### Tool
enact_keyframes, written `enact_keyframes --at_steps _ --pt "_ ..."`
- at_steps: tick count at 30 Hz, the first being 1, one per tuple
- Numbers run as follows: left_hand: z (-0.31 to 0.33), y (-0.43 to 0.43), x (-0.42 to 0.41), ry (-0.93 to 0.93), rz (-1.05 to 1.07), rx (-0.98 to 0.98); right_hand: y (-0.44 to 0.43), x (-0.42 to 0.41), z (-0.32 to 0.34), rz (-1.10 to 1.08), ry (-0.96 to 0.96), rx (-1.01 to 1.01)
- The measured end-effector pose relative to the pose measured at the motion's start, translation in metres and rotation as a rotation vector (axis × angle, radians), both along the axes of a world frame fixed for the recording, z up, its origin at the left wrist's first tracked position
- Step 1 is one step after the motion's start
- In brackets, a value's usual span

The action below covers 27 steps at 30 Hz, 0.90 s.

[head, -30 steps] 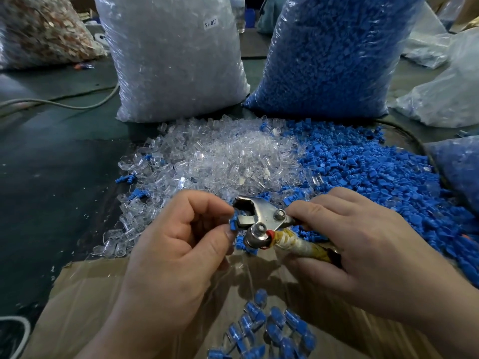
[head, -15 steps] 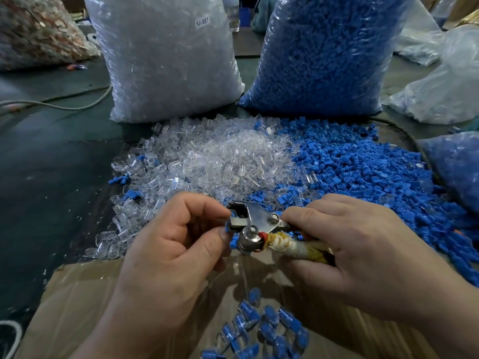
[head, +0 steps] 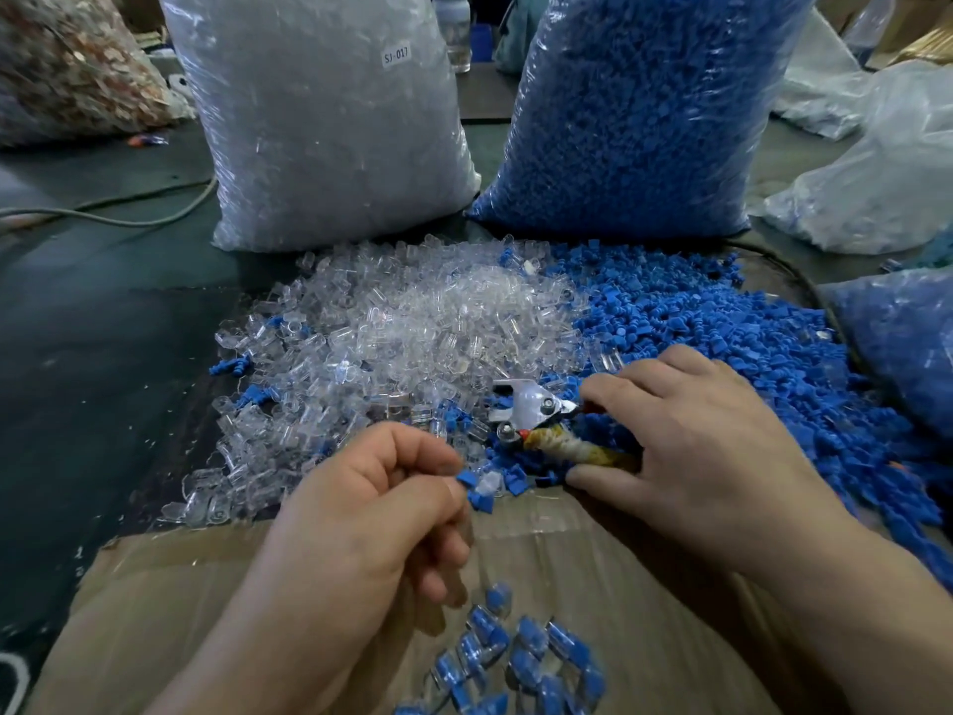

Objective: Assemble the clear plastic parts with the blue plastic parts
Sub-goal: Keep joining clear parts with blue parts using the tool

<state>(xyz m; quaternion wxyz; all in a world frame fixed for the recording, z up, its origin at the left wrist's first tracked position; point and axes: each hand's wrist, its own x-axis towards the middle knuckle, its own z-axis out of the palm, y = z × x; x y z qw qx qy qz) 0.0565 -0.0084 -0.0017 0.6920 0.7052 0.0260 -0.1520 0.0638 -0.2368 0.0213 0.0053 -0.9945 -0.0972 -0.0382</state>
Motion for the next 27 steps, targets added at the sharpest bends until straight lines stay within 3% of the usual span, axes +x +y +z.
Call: enact_keyframes --at_steps 6,10,12,18,22,27 --pt "0.005 -0.007 -0.004 0.022 0.027 0.006 0.006 -0.006 0.003 -0.046 -0.085 0.077" --pt "0.001 -0.012 -0.006 -0.018 0.044 0.053 0.033 -0.023 0.002 0.187 -0.223 0.199" --pt "-0.002 -0.015 -0.008 -0.072 0.057 0.089 0.041 -0.026 -0.003 0.293 -0.244 0.181" --pt "0.002 -0.016 -0.019 -0.357 -0.010 0.263 0.045 -0.029 -0.003 0.285 -0.266 0.156" --pt "0.013 -0.014 -0.019 -0.231 0.023 0.102 0.042 -0.029 -0.002 0.302 -0.278 0.227" --pt "0.015 -0.005 -0.012 -0.125 -0.157 0.111 0.047 -0.030 0.001 0.376 -0.301 0.269"
